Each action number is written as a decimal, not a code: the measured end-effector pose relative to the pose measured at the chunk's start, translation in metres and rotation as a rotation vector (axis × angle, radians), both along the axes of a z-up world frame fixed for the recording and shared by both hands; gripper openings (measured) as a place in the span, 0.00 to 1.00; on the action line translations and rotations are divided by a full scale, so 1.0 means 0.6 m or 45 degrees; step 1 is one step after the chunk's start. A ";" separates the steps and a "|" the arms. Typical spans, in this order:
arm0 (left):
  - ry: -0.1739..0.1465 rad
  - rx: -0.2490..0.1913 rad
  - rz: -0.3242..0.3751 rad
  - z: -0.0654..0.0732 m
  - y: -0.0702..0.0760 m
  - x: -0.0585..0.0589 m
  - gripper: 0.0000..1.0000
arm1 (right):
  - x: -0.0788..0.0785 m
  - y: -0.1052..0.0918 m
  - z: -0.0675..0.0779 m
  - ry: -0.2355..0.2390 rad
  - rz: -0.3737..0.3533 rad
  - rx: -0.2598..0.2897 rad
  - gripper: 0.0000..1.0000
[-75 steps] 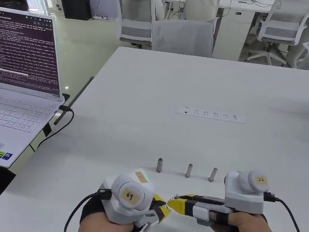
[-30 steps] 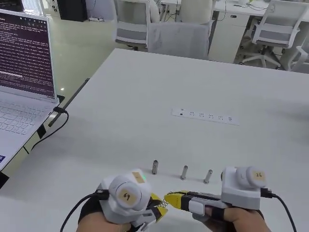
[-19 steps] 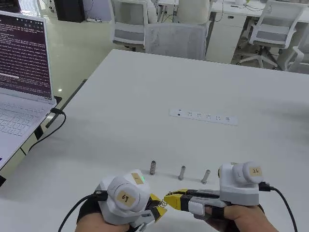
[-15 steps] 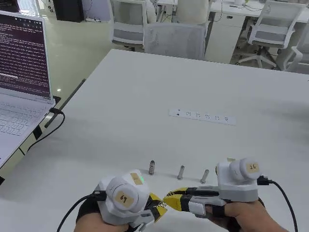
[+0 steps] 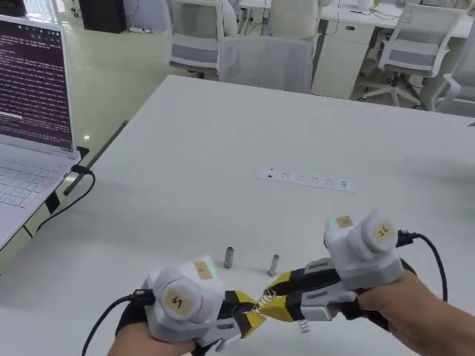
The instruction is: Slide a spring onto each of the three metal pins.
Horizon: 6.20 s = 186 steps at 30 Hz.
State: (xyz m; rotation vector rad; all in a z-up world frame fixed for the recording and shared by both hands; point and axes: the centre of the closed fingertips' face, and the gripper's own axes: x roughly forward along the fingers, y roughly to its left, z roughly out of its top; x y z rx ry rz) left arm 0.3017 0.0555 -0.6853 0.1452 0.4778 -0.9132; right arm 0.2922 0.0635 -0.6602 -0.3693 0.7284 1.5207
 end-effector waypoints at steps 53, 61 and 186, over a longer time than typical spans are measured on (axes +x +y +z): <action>-0.106 -0.125 -0.254 0.058 -0.069 -0.022 0.02 | -0.031 -0.047 0.026 -0.163 0.470 -0.310 0.08; -0.078 -0.122 -0.237 0.047 -0.069 -0.024 0.03 | -0.033 -0.051 0.010 -0.172 0.471 -0.349 0.08; 0.125 -0.064 0.489 -0.026 0.257 -0.042 0.48 | 0.239 -0.038 -0.117 -0.193 0.161 -0.574 0.08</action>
